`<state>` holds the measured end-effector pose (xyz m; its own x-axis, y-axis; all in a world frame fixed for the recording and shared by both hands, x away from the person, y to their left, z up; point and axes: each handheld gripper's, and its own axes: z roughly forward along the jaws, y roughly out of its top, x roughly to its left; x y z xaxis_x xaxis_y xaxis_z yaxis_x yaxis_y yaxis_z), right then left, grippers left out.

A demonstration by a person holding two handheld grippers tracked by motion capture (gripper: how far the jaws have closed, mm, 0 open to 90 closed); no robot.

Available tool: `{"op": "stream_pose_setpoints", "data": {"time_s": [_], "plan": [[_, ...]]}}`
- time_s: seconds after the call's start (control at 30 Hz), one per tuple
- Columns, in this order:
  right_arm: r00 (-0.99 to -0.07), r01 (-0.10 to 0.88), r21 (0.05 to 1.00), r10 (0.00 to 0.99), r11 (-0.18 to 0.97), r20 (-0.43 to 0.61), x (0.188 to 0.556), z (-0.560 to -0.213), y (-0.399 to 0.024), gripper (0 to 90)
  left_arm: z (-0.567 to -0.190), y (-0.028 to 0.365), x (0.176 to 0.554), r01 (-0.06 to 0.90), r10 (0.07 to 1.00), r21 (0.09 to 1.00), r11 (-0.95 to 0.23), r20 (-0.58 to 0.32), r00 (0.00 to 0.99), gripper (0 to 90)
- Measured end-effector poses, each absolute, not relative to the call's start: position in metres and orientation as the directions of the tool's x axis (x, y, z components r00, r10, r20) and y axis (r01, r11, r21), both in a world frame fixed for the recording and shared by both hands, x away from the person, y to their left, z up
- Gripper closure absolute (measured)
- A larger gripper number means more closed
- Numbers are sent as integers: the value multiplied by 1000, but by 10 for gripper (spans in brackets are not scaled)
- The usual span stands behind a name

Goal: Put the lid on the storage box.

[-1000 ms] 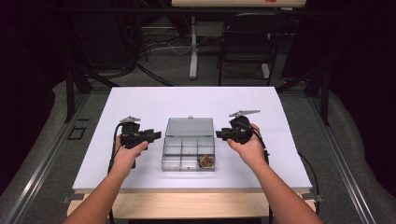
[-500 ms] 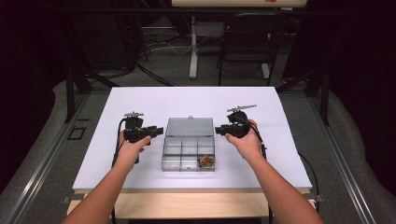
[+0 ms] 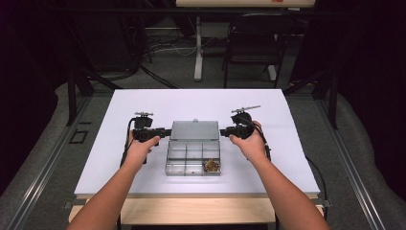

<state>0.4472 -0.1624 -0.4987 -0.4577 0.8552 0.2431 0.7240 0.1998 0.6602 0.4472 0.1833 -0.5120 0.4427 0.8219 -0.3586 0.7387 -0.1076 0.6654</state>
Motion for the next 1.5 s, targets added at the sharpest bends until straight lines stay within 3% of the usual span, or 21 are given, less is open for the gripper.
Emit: {"op": "stream_pose_setpoints", "data": {"time_s": [1.1, 1.5], "plan": [[-401, 766, 616, 885, 182, 238, 467, -512, -140, 591, -525, 165, 461, 790, 844, 595, -147, -341, 414, 546], [-369, 786, 599, 893, 153, 257, 473, -518, -140, 535, -523, 157, 473, 812, 850, 568, -134, -355, 389, 480]]}}
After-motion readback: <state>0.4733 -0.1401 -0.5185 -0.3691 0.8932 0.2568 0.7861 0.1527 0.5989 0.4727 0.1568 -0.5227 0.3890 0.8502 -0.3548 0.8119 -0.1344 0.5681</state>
